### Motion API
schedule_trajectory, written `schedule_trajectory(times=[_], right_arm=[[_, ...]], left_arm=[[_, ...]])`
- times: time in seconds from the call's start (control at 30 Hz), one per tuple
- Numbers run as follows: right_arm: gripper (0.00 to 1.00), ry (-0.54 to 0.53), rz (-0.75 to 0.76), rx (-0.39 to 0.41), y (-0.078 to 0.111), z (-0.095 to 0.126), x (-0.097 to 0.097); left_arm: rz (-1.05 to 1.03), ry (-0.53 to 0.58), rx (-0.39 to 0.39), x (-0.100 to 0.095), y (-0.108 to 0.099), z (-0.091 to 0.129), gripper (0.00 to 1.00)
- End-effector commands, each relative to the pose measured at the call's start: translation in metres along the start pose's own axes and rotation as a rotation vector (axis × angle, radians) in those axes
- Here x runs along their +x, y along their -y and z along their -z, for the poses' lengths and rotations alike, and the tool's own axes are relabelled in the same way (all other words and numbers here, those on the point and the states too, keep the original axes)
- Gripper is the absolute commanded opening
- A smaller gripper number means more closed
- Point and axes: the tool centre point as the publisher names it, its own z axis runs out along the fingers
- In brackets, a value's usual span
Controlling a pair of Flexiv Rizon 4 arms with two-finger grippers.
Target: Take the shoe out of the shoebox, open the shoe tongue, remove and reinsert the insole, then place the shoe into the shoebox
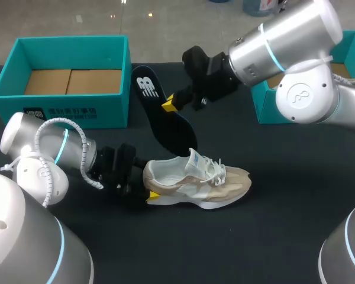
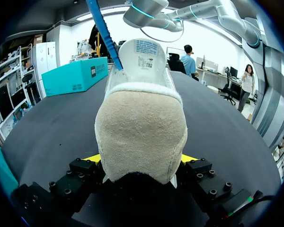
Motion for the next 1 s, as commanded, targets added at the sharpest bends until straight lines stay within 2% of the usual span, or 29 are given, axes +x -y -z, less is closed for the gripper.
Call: schedule_trajectory(times=[0.03, 0.4, 0.5, 0.63, 0.73, 1.0], right_arm=[[0.00, 0.004, -0.001, 0.004, -0.001, -0.002, 0.001], [0.00, 0.004, -0.001, 0.004, -0.001, -0.002, 0.001], [0.00, -0.052, -0.093, -0.078, -0.018, 0.006, -0.011], [0.00, -0.164, -0.169, -0.118, -0.042, 0.021, -0.017], [0.00, -0.218, -0.206, -0.120, -0.059, 0.033, -0.020], [0.00, -0.251, -0.294, -0.172, -0.093, 0.072, -0.024]], left_arm=[[0.000, 0.002, -0.003, 0.000, -0.002, -0.002, 0.00], [0.000, 0.002, -0.003, 0.000, -0.002, -0.002, 0.00], [0.000, 0.002, -0.003, 0.000, -0.002, -0.002, 0.00], [0.000, 0.002, -0.003, 0.000, -0.002, -0.002, 0.00], [0.000, 0.002, -0.003, 0.000, -0.002, -0.002, 0.00], [0.000, 0.002, -0.003, 0.000, -0.002, -0.002, 0.00]])
